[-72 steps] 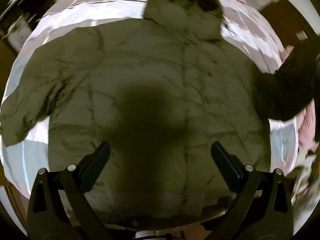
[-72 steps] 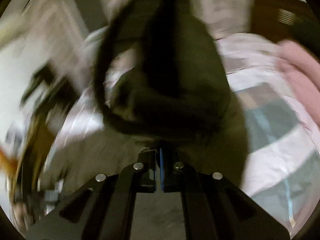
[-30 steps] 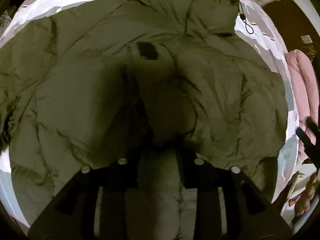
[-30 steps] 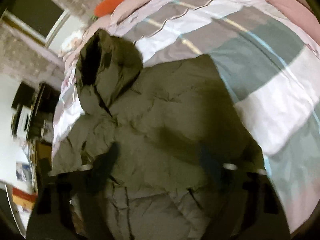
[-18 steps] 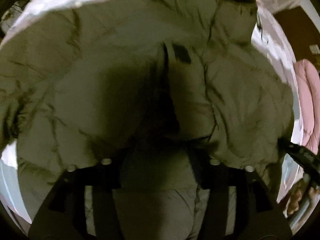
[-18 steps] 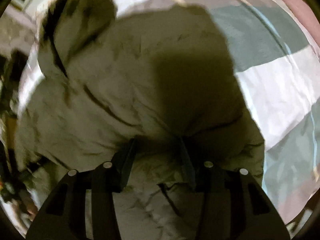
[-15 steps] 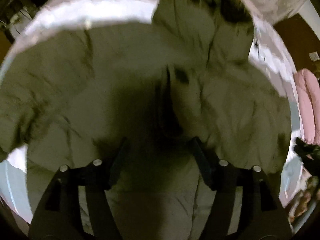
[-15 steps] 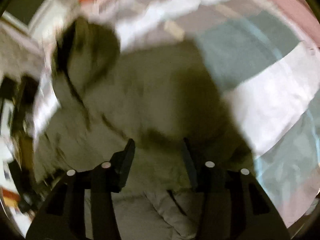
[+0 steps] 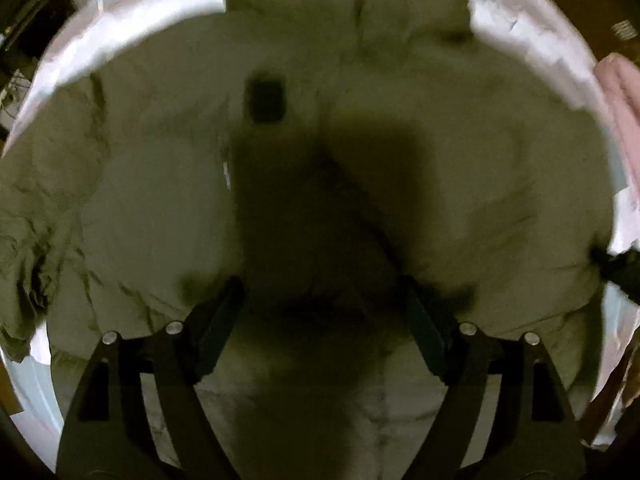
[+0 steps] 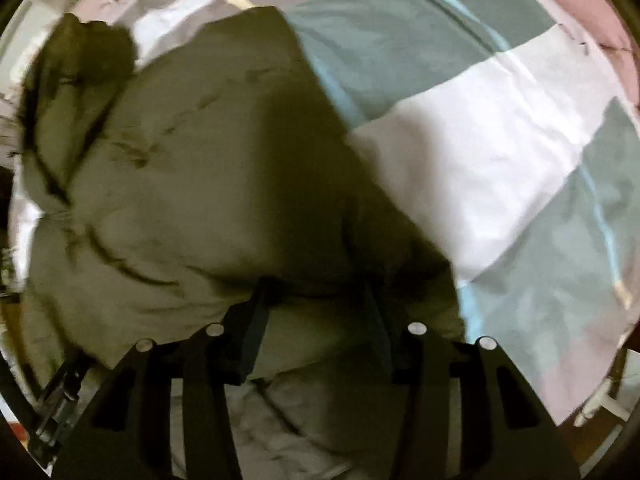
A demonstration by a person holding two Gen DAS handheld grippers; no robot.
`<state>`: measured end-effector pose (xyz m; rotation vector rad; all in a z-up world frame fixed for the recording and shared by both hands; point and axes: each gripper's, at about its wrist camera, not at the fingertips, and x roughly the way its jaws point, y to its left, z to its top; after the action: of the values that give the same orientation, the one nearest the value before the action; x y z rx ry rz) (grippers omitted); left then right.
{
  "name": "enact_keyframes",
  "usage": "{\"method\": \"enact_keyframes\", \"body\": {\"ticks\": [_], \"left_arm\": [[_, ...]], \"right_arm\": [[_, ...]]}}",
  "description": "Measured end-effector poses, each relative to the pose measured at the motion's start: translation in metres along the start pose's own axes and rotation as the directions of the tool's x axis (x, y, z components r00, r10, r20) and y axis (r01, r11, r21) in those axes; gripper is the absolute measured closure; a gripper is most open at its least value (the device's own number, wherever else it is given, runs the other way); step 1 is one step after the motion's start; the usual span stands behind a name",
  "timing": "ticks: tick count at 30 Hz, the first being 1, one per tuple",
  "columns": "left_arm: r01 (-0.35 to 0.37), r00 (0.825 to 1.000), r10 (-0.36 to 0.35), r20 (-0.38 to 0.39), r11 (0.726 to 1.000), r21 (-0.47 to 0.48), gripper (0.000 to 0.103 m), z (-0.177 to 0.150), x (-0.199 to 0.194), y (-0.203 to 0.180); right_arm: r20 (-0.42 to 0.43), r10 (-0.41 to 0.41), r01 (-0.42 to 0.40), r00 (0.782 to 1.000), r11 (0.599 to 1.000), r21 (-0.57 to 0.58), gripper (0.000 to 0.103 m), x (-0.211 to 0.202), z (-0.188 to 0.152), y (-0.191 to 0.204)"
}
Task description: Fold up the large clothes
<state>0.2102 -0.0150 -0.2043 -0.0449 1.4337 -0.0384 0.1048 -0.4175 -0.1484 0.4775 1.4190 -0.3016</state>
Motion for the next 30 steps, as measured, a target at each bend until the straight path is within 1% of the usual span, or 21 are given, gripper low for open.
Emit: {"method": "enact_keyframes", "body": {"ticks": [2,4,5,6,8,10,11,13,14,15,16,18,20,21,24,25,26,27,28,29,30], "left_arm": [[0.064,0.998,-0.065,-0.014,0.996,-0.065,0.020,0.000,-0.002,0.021],[0.123,0.992,-0.119,0.030,0.975,-0.186,0.012,0.002,-0.021,0.057],[0.153,0.988,-0.141,0.065,0.956,-0.252,0.010,0.000,-0.032,0.078],[0.160,0.985,-0.128,0.115,0.924,-0.347,0.008,-0.004,-0.046,0.108],[0.168,0.979,-0.081,0.190,0.847,-0.504,0.004,-0.018,-0.065,0.163],[0.216,0.967,-0.056,0.249,0.700,-0.681,0.003,-0.048,-0.078,0.229],[0.247,0.961,-0.059,0.269,0.614,-0.749,0.002,-0.064,-0.081,0.255],[0.316,0.947,-0.076,0.311,0.376,-0.871,0.002,-0.114,-0.079,0.312],[0.328,0.944,-0.081,0.319,0.316,-0.890,0.002,-0.126,-0.077,0.324],[0.341,0.940,-0.079,0.332,0.232,-0.911,0.002,-0.144,-0.073,0.344],[0.339,0.941,-0.067,0.332,0.178,-0.924,0.002,-0.157,-0.070,0.357],[0.335,0.942,-0.039,0.333,0.103,-0.937,0.002,-0.175,-0.064,0.387],[0.340,0.941,-0.035,0.338,0.074,-0.938,0.002,-0.177,-0.057,0.403],[0.350,0.936,-0.041,0.348,0.062,-0.935,0.002,-0.181,-0.052,0.416],[0.365,0.930,-0.046,0.363,0.039,-0.930,0.003,-0.190,-0.042,0.432],[0.373,0.928,-0.031,0.372,0.035,-0.927,0.006,-0.189,-0.041,0.434],[0.385,0.923,-0.008,0.385,0.042,-0.922,0.028,-0.190,-0.042,0.437],[0.392,0.919,0.007,0.394,0.067,-0.917,0.059,-0.185,-0.046,0.436],[0.404,0.913,0.006,0.407,0.100,-0.909,0.071,-0.175,-0.048,0.432],[0.431,0.900,0.011,0.436,0.142,-0.891,0.090,-0.170,-0.054,0.428],[0.443,0.890,0.025,0.454,0.177,-0.879,0.093,-0.164,-0.061,0.423]], "right_arm": [[0.010,0.013,-0.013,1.000,1.000,-0.009,0.055,-0.004,-0.001,0.004],[0.020,0.038,-0.037,0.999,0.999,-0.032,0.055,-0.010,-0.002,0.011],[0.024,0.042,-0.041,0.999,0.998,-0.040,0.054,-0.012,-0.003,0.014],[0.030,0.040,-0.039,0.999,0.998,-0.050,0.054,-0.014,-0.004,0.017],[0.026,0.042,-0.041,0.999,0.998,-0.054,0.054,-0.017,-0.005,0.020],[0.006,0.066,-0.065,0.998,0.997,-0.040,0.054,-0.015,-0.006,0.022],[-0.003,0.077,-0.077,0.997,0.996,-0.033,0.054,-0.014,-0.007,0.021],[-0.022,0.100,-0.101,0.995,0.995,-0.020,0.054,-0.011,-0.010,0.024],[-0.026,0.105,-0.106,0.994,0.994,-0.019,0.054,-0.011,-0.010,0.026],[-0.027,0.109,-0.110,0.994,0.994,-0.022,0.054,-0.011,-0.010,0.026],[-0.025,0.112,-0.112,0.993,0.993,-0.028,0.054,-0.010,-0.010,0.029],[-0.027,0.117,-0.118,0.993,0.992,-0.036,0.054,-0.014,-0.006,0.019],[-0.040,0.142,-0.144,0.989,0.989,-0.031,0.050,-0.020,-0.014,0.018],[-0.046,0.164,-0.165,0.985,0.986,-0.023,0.042,-0.021,-0.017,0.019],[-0.061,0.208,-0.210,0.976,0.977,-0.029,0.031,-0.028,-0.029,0.025],[-0.064,0.220,-0.223,0.973,0.974,-0.041,0.023,-0.031,-0.031,0.028],[-0.060,0.234,-0.237,0.970,0.970,-0.058,0.018,-0.034,-0.034,0.033],[-0.050,0.237,-0.240,0.970,0.968,-0.068,0.012,-0.037,-0.036,0.036],[-0.036,0.236,-0.238,0.971,0.968,-0.082,0.011,-0.042,-0.038,0.038],[-0.024,0.231,-0.232,0.973,0.968,-0.096,0.011,-0.045,-0.040,0.041],[-0.016,0.226,-0.226,0.974,0.968,-0.109,0.011,-0.047,-0.041,0.043]]}}
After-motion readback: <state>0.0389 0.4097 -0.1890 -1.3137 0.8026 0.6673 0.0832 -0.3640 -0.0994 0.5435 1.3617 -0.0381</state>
